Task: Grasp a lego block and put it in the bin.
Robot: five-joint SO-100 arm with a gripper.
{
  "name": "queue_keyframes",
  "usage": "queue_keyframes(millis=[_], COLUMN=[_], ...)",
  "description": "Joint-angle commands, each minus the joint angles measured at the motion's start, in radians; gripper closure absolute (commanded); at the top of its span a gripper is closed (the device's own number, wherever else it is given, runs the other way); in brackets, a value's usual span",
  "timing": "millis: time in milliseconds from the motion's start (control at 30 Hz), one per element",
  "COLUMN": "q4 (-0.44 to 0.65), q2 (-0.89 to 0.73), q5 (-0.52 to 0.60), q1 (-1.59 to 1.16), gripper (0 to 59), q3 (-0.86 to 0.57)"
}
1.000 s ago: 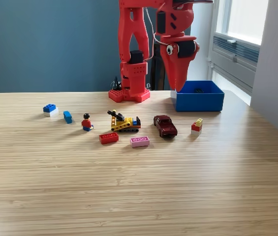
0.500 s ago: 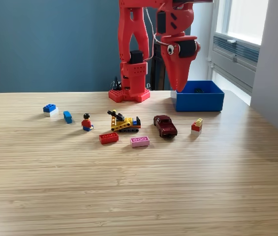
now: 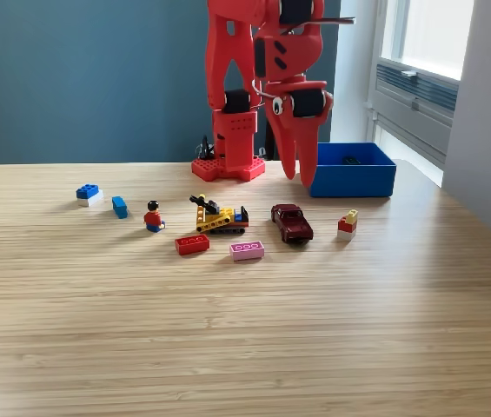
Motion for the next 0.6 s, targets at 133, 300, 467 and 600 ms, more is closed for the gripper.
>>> queue_keyframes(millis=[133,300,467,600], q4=[-0.037,-0.008,-0.003,-0.011], q2=[0.084,0.087,0.087,0.087], q5=[-0.049,-0.066,-0.080,-0.095], q1=[0.153,0.224,0.273,0.293], gripper=[38.9,38.1,37.2,35.5], q3=[0.064,0.133,0.193,0.216])
